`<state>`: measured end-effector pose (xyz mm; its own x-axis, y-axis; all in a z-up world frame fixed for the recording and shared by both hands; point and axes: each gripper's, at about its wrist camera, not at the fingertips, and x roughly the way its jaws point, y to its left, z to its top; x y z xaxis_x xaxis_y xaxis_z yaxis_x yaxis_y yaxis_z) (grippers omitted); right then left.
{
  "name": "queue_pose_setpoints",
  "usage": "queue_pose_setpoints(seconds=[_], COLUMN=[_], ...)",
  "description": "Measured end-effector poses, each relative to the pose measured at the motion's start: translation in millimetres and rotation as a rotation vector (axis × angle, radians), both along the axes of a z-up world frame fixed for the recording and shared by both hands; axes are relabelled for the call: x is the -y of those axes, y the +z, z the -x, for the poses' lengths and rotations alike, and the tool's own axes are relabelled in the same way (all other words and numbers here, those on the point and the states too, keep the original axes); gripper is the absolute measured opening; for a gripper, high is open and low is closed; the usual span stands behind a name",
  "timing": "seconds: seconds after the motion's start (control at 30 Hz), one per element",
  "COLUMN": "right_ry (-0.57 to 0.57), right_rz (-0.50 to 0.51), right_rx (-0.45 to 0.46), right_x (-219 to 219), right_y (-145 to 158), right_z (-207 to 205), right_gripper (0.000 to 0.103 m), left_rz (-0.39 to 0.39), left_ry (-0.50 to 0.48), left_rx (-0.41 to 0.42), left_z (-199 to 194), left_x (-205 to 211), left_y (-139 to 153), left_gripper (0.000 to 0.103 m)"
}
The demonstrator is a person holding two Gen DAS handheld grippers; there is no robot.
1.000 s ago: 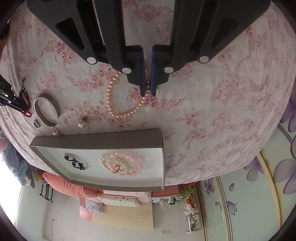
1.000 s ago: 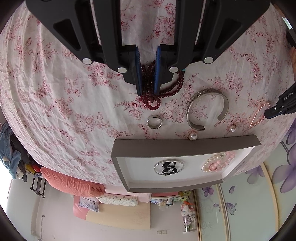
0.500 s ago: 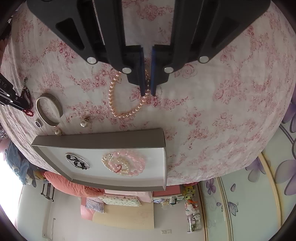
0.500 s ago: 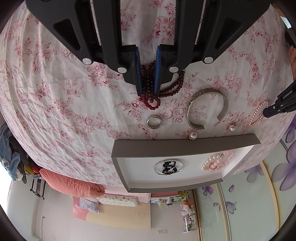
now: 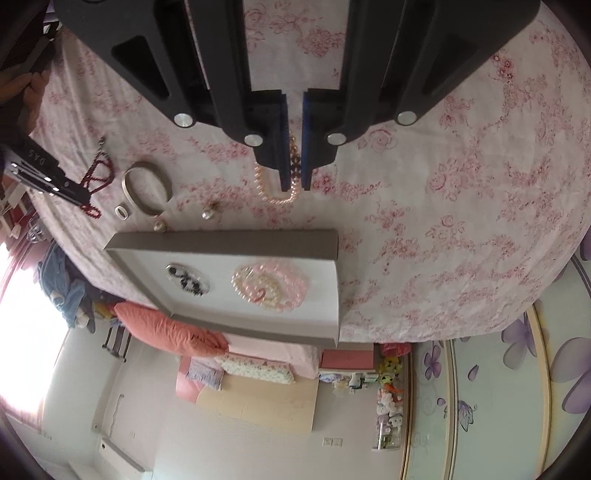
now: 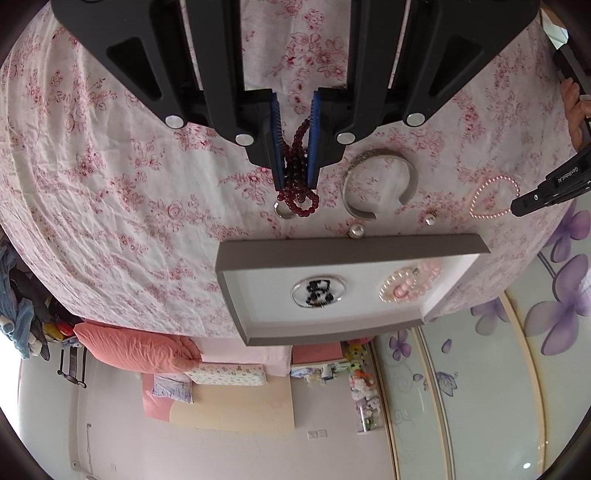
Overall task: Organize jewelry
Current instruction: 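Carry both into the tray, open right over the silver dish while left releases the bracelet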
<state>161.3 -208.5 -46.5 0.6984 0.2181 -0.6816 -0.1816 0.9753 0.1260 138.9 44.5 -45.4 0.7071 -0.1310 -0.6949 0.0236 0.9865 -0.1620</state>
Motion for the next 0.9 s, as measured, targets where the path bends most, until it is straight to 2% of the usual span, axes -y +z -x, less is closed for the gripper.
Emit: queue_pose_setpoints(seconds=[0.37, 0.9], right_ry=[0.024, 0.036], right_rz=[-0.034, -0.072], right_rx=[0.066, 0.177], right_x=[-8, -13], right_y=[18, 47], right_z=[7, 12], right_gripper=[0.013, 0.013], left_rz=[0.062, 0.092], left_ry=[-0.021, -0.016], left_rx=[0.08, 0.178], left_z=[8, 17], left_x=[2, 7], left_y=[21, 50], left_gripper=[0.007, 0.007])
